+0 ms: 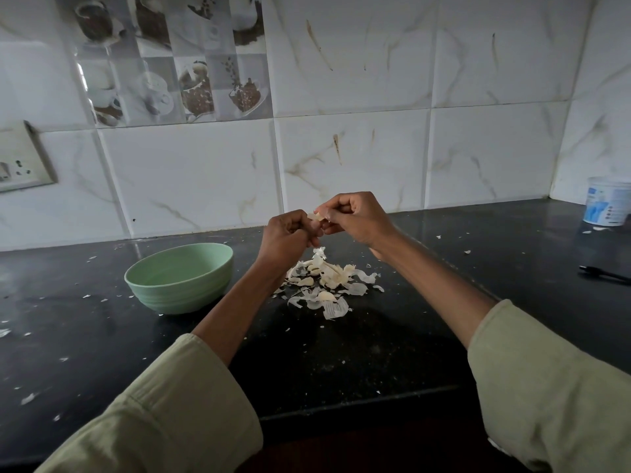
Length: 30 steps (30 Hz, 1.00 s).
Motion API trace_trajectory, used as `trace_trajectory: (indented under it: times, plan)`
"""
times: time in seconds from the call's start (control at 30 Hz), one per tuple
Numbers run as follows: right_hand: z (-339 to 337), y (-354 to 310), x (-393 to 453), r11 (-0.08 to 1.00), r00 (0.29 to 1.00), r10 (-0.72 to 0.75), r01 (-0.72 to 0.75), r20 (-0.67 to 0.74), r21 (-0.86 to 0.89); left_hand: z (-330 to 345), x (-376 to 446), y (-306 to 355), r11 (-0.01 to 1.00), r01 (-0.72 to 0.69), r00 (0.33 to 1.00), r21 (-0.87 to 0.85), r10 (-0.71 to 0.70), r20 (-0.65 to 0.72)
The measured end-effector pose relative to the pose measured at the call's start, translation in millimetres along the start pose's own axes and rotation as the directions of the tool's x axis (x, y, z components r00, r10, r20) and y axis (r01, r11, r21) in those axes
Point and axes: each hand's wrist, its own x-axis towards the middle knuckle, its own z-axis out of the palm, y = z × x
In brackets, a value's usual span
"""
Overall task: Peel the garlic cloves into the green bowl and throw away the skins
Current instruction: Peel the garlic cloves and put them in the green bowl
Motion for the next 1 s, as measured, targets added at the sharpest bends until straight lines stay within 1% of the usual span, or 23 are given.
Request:
trace_trajectory:
  times: [0.17,0.3,0.4,0.43,0.47,0.5,0.57,0.63,0.7,0.73,0.77,0.9,1.0]
  plan:
    - [-1.6,0.1,-0.4,0.997,0.999,0.042,-0.042,0.007,0.070,0.8,-0.8,1.8,0.999,-0.026,1.000,0.022,0.026,0.004]
    - [-0.6,0.1,-0.3,0.968,0.986,0.157,-0.164,0.052,0.192,1.2,-2.0,4.5,1.000,-0.030,0.999,0.008,0.030,0.021]
    - [-0.3,1.8,1.1,0.916,0.965,0.251,-0.261,0.073,0.303,1.9,-2.3,6.4,0.999,-0.029,0.997,-0.045,0.032,0.068]
    - [-1.1,2.0,1.3,0.912,0.963,0.261,-0.270,0.070,0.310,1.9,-2.3,6.9,0.998,-0.025,0.996,-0.058,0.029,0.084]
    - [-2.1,2.3,1.5,0.927,0.967,0.248,-0.254,0.055,0.277,2.1,-2.5,7.3,0.998,-0.019,0.995,-0.054,0.025,0.097]
    - [-3.7,2.1,1.5,0.955,0.977,0.214,-0.214,0.025,0.206,2.1,-2.1,7.2,1.000,-0.014,0.995,-0.026,0.017,0.102]
    - [-7.0,1.2,0.9,0.994,0.993,0.111,-0.110,-0.046,0.021,1.9,-0.5,5.6,0.999,0.007,0.995,0.054,-0.012,0.094]
    - [-8.6,0.5,1.1,0.991,0.996,0.007,-0.019,-0.094,-0.133,0.8,2.2,1.5,0.989,0.015,0.999,0.147,-0.022,0.049]
    - [-8.6,-0.2,1.1,0.970,0.992,-0.083,0.058,-0.098,-0.238,-2.0,3.4,-1.8,0.940,-0.045,0.999,0.338,0.046,0.005]
    - [-8.1,-0.6,0.7,0.964,0.991,-0.101,0.075,-0.092,-0.256,-2.7,2.5,-1.3,0.908,-0.072,0.997,0.413,0.078,0.001]
    - [-7.6,-0.8,0.1,0.963,0.991,-0.102,0.076,-0.088,-0.257,-2.6,1.9,-0.2,0.896,-0.094,0.995,0.433,0.102,0.005]
    - [-4.7,-3.0,-2.3,0.973,0.996,-0.048,0.031,-0.072,-0.229,-1.3,3.4,4.3,0.955,-0.139,0.988,0.263,0.153,-0.034]
    - [-3.9,-5.6,-3.5,0.990,0.998,-0.019,0.010,-0.061,-0.139,-3.0,4.3,4.5,0.967,-0.154,0.982,0.201,0.172,-0.078]
